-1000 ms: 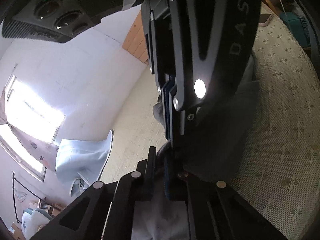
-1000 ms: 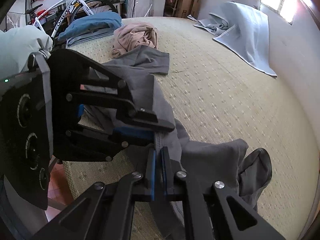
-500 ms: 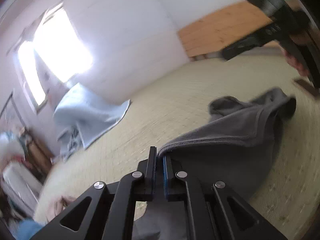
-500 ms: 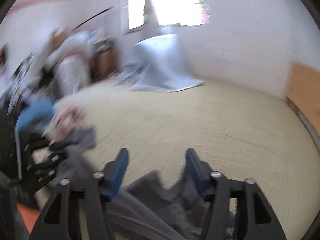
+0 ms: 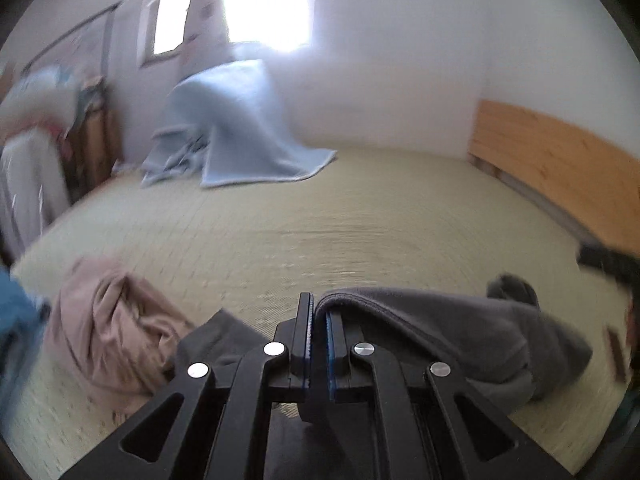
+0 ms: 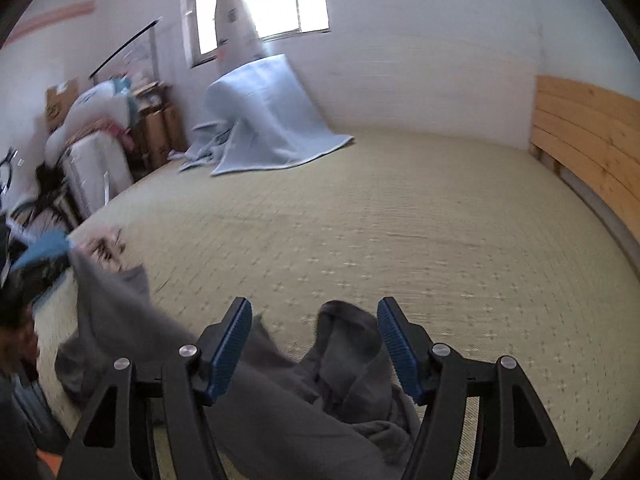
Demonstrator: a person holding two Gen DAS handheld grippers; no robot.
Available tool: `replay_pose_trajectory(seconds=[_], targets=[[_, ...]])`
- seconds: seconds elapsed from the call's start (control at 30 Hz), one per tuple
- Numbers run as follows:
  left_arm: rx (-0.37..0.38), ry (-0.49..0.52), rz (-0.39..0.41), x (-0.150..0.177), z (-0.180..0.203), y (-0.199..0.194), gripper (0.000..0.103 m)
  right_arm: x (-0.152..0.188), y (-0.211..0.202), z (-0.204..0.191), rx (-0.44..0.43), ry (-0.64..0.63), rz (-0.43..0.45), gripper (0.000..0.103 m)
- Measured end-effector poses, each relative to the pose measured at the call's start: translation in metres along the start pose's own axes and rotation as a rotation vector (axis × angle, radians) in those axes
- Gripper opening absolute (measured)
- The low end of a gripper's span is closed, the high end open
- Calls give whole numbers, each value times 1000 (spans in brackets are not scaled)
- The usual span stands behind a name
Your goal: Fold clothes
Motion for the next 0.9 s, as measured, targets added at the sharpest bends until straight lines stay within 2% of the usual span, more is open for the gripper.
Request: replay_pose_trajectory(seconds=[0.2,0.33,0.53,0.67,0.83,0.87,0.9], targets=[[-66,-246,-42,-11,-62,13,5,10,-2,-50,-34,-183,-12,69],[-96,-307,-55,-11,-81,22,5,22,1,-103,-57,-370,-21,69],[-99,-285,-44,-13,-77,23,5,64,14,-181,-89,-685,-103,69],[-100,-293,-47,-15,-77,24,5,94,29,-189,-119,-747,-198,68],[-107,-303,-55,-15,-79,27,5,104,46,-170,-63,-766,-269,67],[-107,-305,-57,-14,-79,28,5,106,49,-166,-51,-770,-283,66],[-108,-306,-60,-14,-80,28,5,108,53,-162,-40,-773,-297,60]])
Point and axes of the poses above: each gripper's, at about its wrist camera, not at the fingertips, and y roughly the way its jaws point, z to its right, x to its underside, the point moved 6 cm from there along y, roughly the way its jaws point, and after that the axes turned 11 degrees about -y, right-handed, at the moved point
